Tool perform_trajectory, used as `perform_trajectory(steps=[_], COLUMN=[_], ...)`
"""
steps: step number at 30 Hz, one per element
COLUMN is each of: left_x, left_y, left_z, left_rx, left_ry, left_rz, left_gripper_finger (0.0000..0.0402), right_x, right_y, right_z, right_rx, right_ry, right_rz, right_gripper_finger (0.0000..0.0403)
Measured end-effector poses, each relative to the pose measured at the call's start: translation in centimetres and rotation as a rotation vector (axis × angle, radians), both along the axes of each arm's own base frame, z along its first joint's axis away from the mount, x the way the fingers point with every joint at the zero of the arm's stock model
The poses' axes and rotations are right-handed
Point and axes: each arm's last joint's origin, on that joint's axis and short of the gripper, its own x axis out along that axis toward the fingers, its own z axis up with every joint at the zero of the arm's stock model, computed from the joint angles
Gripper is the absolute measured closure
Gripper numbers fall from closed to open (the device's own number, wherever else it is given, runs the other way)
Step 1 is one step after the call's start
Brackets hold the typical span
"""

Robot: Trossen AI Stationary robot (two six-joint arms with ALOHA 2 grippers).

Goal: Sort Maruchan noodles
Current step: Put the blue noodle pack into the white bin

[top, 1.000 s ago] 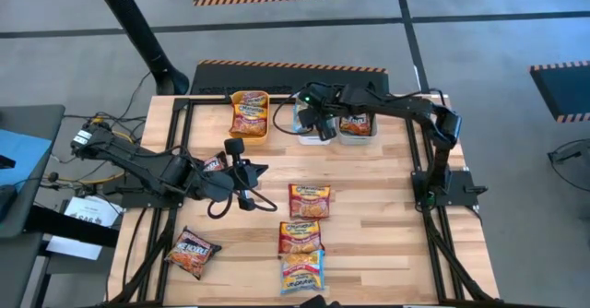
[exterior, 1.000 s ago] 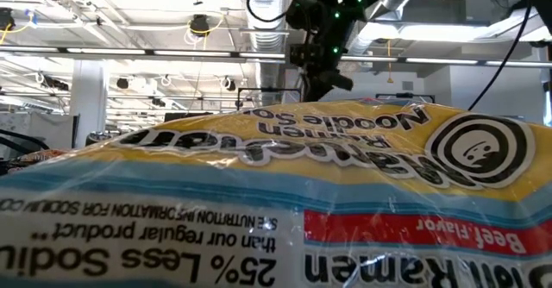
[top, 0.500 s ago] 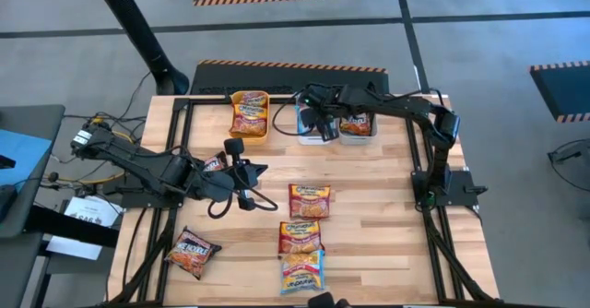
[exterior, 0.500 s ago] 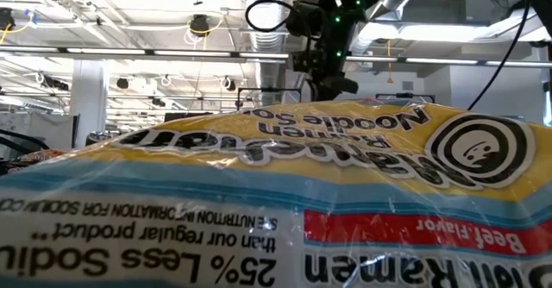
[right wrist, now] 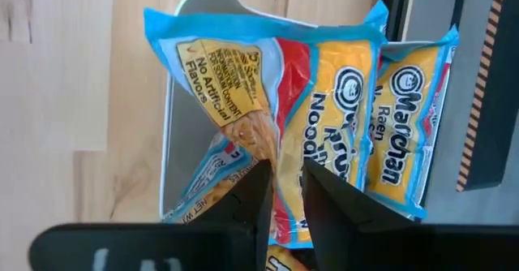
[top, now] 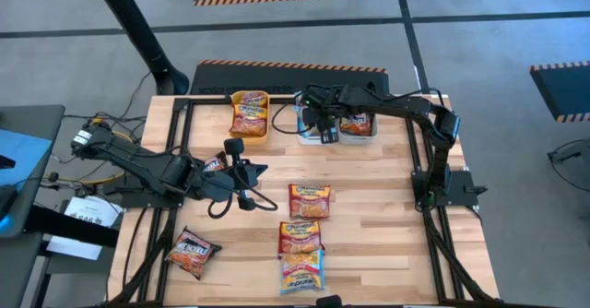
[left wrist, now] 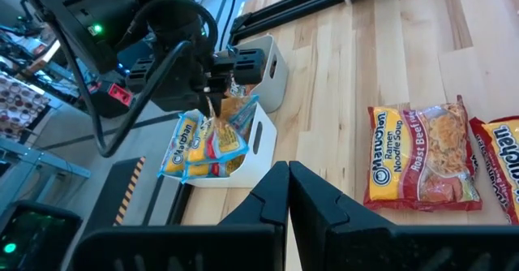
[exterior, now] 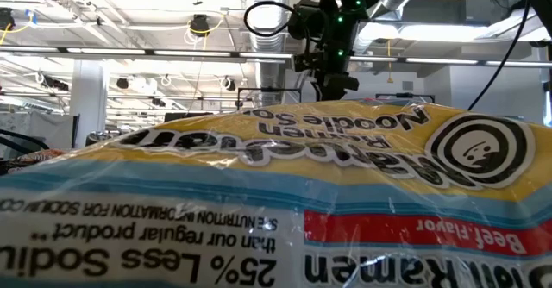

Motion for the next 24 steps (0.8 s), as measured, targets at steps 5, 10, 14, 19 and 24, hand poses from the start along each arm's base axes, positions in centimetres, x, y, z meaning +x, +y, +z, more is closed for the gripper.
perform_trajectory(steps=[5,10,14,19,24], left_x=[0.0,0.0,0.0,0.0,0.0], left_y=[0.0,0.0,0.0,0.0,0.0], left_z=[0.0,0.0,0.0,0.0,0.0], left_rx=[0.000,0.000,-0.001,-0.005,-0.008], left_ry=[0.000,0.000,0.000,-0.002,-0.004], left_rz=[0.000,0.000,0.000,0.002,0.004], left_gripper_finger=[0.0401,0.0401,0.0401,0.0401,0.0401], right_x=[0.0,0.1,-0.3,-1.3,-1.6], right_y=[0.0,0.3,0.2,-1.8,-3.5], right_z=[0.9,2.9,3.9,3.6,2.6], right_rx=[0.007,0.022,0.207,0.392,0.466], right_ry=[-0.014,-0.032,-0.087,-0.146,-0.179], right_rz=[-0.028,-0.045,-0.008,-0.060,-0.133], right_gripper_finger=[0.0300,0.0300,0.0300,0.0300,0.0300])
